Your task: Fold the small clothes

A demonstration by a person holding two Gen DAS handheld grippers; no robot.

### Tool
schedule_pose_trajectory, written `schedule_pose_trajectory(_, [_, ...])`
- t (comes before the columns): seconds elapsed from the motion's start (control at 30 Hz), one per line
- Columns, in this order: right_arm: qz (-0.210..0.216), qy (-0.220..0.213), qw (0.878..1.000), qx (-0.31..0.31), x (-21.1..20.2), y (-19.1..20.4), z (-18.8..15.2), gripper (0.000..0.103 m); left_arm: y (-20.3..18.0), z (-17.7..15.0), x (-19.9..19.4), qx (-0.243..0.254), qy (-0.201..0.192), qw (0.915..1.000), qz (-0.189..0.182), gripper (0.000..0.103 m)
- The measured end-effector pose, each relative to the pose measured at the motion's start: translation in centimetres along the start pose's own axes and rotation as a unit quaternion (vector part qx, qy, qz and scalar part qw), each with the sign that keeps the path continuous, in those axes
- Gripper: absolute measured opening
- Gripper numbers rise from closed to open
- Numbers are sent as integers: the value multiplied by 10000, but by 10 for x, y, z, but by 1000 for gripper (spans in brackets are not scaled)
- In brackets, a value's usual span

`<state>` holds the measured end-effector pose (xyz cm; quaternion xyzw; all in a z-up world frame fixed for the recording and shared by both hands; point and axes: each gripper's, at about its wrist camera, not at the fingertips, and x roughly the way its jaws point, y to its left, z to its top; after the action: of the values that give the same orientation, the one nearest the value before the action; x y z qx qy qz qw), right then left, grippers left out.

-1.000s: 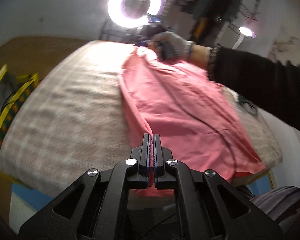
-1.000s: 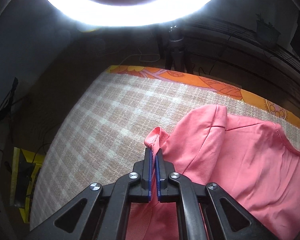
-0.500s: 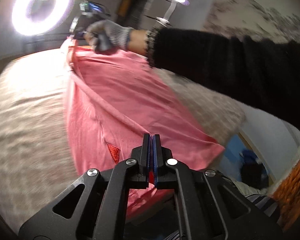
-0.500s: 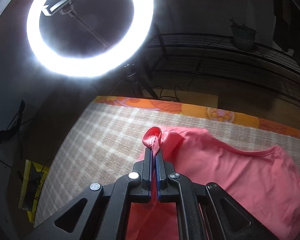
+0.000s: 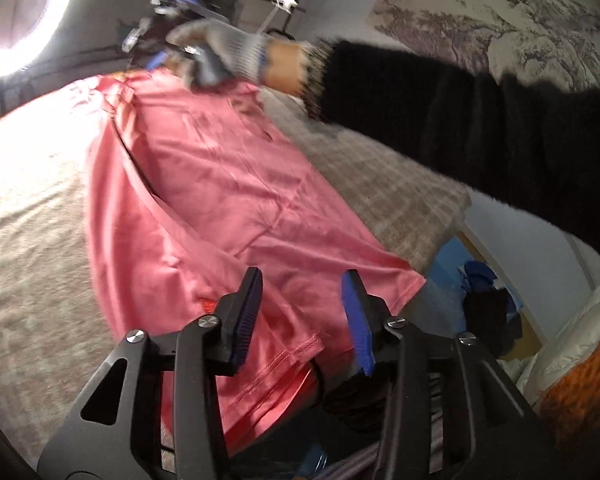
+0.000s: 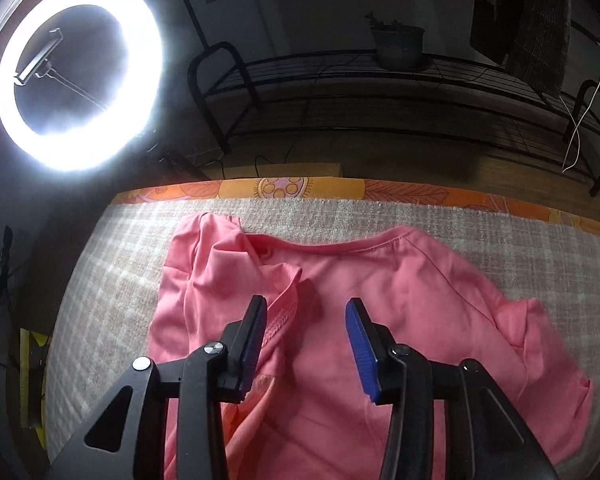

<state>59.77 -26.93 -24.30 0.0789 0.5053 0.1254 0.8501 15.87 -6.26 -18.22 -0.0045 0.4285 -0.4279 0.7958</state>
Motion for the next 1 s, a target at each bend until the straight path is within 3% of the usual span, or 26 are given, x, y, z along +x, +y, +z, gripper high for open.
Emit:
schedule_pose_trajectory(0.1, [320,25,9995,-23,-27,4,-22,44,0,-3,-26,-147,-175,9997,100,41])
schedule_pose_trajectory(0.33, [1005,-26,9949,38,-110,4,-92,44,0,-15,-94,-231,-602,9929,1004,41])
schedule_pose_trajectory(0.47, [1138,-308,9930,51,-173,-3,-139,44,-4,-14,-131,-48,-887,9800,1782,41])
schedule_pose_trajectory(0.57, [1358,-542,9891,147,-219,-4,-173,44,2,-9,-154,-80,-1012,9735,2047,41])
schedule_pose_trajectory(0.67, [1398,-550,9886,103,-245,7,-214,44,21,4,-168,-197,-1012,9669,2334,41])
schedule_pose_trajectory(0.77, [1163,-416,9920,-246,-252,41,-264,44,38,21,-172,-314,-914,9569,2737,41])
schedule_pose_trajectory(0.87, [1110,-167,9924,-505,-247,72,-309,44,52,26,-162,-564,-668,9602,2653,41])
schedule_pose_trajectory(1.0, [1069,230,9914,-713,-222,111,-351,50,53,4,-120,-828,-241,9678,2363,41])
